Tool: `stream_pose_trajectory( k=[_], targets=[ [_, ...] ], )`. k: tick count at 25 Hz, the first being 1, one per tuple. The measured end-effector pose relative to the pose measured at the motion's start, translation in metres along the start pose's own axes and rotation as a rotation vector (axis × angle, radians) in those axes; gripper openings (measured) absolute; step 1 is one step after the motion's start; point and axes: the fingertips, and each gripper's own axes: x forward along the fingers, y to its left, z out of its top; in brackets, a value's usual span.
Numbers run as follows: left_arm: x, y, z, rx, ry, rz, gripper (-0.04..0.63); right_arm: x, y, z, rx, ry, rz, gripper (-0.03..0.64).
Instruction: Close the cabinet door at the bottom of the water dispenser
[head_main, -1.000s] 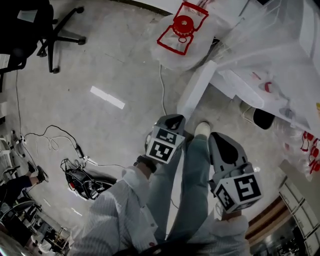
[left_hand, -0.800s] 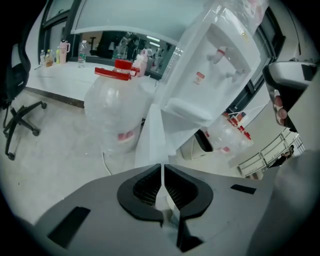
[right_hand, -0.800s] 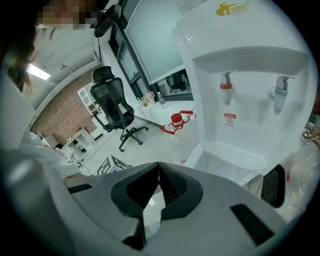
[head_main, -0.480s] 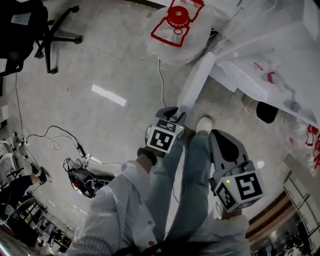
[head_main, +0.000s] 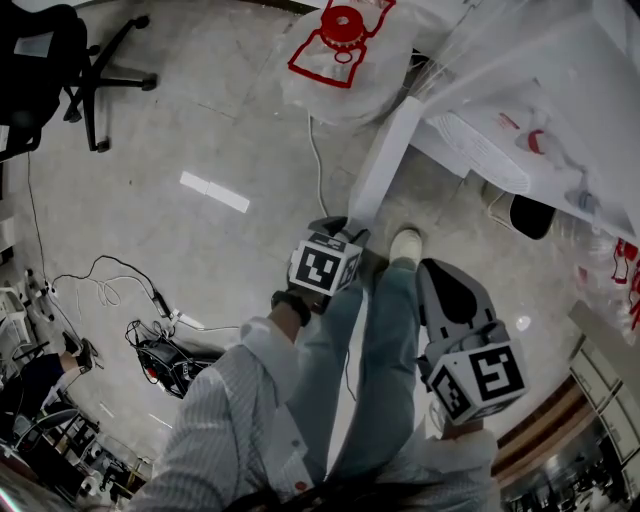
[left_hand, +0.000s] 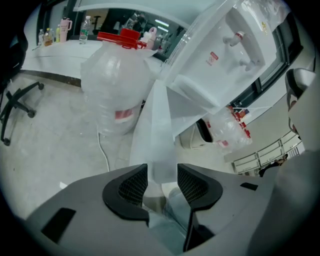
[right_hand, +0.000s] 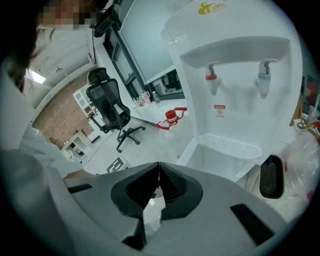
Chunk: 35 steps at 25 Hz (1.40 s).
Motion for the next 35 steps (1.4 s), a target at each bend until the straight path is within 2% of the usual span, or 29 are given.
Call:
stream_pose_trajectory(
  k=[10, 17, 30, 35],
  targets=[
    [0.011, -0.009, -0.008, 0.035, 0.029, 0.014, 0.181, -0.012, -0.003, -0.011, 0.039, -0.009, -0.024, 0.014],
    [0.022, -0.024, -0.008, 0.000, 0.031, 0.030, 0.181, -0.026, -0.018, -0.014, 0.040, -0.019, -0.005, 0.014],
    [0.064, -0.100, -0.003, -0.036, 0.023, 0.081, 0.186, -0.083, -0.095, -0.017, 0.002, -0.050, 0.019, 0.014],
    [0.082, -0.125, 0.003, 0.017, 0.045, 0.084, 0.187, -0.108, -0.123, -0.022, 0.026, -0.099, -0.025, 0.014]
  ],
)
